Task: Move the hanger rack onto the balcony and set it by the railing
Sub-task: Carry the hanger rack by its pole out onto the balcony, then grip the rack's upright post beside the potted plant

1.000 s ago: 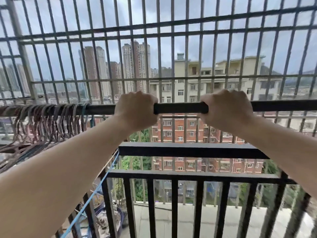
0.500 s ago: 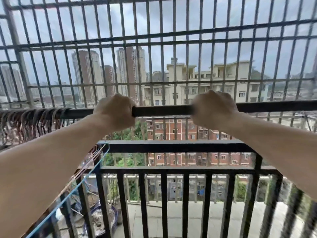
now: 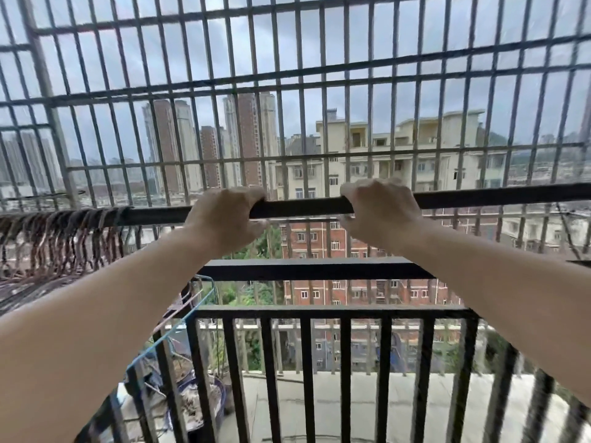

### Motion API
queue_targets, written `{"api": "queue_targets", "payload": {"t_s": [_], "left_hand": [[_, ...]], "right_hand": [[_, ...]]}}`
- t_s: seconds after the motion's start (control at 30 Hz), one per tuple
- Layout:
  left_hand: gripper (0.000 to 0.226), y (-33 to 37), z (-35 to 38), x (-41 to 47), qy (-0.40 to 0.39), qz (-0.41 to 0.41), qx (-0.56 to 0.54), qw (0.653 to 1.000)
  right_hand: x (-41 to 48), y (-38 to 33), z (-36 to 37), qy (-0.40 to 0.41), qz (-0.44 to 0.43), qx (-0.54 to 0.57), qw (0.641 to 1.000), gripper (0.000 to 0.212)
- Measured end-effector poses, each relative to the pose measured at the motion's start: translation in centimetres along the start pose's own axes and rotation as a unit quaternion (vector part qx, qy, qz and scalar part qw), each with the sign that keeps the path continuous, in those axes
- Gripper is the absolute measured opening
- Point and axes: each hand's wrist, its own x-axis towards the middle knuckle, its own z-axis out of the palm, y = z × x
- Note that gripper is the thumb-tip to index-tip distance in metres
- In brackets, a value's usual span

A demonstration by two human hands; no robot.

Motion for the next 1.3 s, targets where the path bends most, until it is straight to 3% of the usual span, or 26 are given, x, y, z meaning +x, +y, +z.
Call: {"api": "queue_targets", "payload": {"t_s": [0.1, 0.27, 0.47, 0.83, 1.1, 1.3], "left_hand": [[0.037, 2.8, -0.2, -0.2, 0.012, 0.034, -0.042, 0.998], [0.053, 5.5, -0.1, -0.5, 0.035, 0.019, -0.074, 0.997], [0.049, 8.6, -0.6, -0.4, 0.073, 0.061, -0.125, 0.987], [0.045, 15.3, 0.1, 0.9, 0.139, 0.14, -0.235, 0.952], [0.042, 24.9, 1.7, 0.1, 0.057, 0.204, -0.365, 0.907], [0.033, 34.3, 3.0, -1.7, -0.025, 0.204, -0.512, 0.834]], "right_hand": [[-1.0, -0.7, -0.2, 0.02, -0.006, 0.001, 1.0, 0.025], [-2.3, -0.8, -0.8, 0.012, 0.001, 0.027, 1.0, 0.043], [-4.3, 0.3, -1.4, -0.007, 0.011, 0.018, 1.0, 0.067], [-10.5, 3.2, -4.2, -0.021, 0.126, -0.038, 0.991, 0.079], [-20.4, 7.1, -7.0, -0.062, 0.285, -0.049, 0.955, 0.067], [-27.9, 11.0, -8.2, -0.117, 0.429, -0.04, 0.895, 0.072]]}}
